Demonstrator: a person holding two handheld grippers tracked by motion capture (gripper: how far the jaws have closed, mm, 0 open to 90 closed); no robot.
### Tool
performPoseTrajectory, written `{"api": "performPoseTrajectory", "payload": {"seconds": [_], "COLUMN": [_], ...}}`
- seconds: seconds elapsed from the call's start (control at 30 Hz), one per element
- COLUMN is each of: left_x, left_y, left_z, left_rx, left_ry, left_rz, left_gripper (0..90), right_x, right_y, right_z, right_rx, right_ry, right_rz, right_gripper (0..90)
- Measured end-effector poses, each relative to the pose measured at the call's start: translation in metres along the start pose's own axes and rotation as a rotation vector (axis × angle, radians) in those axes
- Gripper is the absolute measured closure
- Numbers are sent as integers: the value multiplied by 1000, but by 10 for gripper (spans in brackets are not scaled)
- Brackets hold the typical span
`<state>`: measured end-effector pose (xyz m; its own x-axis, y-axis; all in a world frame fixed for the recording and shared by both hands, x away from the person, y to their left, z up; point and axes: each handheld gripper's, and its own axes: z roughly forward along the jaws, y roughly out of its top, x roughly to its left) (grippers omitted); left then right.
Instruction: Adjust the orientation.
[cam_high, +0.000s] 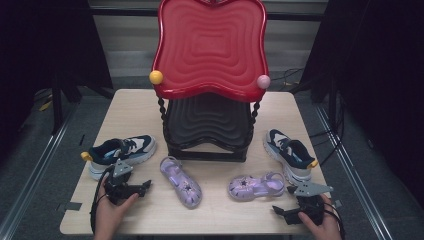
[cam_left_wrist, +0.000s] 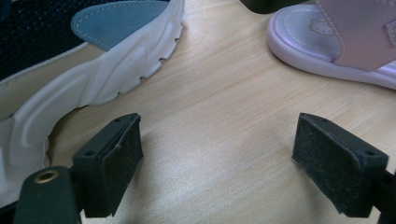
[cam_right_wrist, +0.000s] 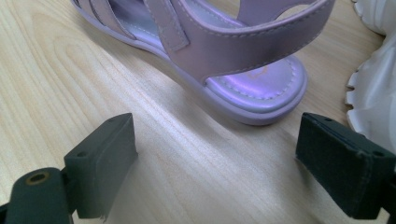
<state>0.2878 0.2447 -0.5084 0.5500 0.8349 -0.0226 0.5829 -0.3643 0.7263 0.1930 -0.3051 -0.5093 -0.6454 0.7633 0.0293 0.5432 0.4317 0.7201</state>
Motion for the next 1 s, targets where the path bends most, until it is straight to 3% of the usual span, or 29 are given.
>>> {"api": "performPoseTrajectory", "payload": {"seconds": [0.2,0.3,0.4,0.53,0.6,0.7,0.8,1.0], "left_x": [-1,-4,-8,-20,-28,-43,-56,-81], "left_y": [0,-1,1,7,9,11,15,22], "left_z": [-1,-1,-3,-9,-13,-14,-13,-9], "left_rx": [-2,-15,6,-9,-14,30,36,61], "left_ry": [-8,-18,-43,-107,-169,-231,-301,-408], "left_rz": [11,10,46,85,104,179,224,275], "left_gripper": [158,197,274,325,377,487,618,771], "right_x": [0,0,0,0,0,0,0,0], "right_y": [0,0,0,0,0,0,0,0], "right_z": [0,0,0,0,0,0,0,0], "right_rx": [0,-1,-1,-1,-1,-1,-1,-1], "right_ry": [1,1,2,4,4,4,4,4], "right_rz": [2,1,1,0,-1,-1,-1,-1], "right_gripper": [115,115,115,115,115,115,115,115]}}
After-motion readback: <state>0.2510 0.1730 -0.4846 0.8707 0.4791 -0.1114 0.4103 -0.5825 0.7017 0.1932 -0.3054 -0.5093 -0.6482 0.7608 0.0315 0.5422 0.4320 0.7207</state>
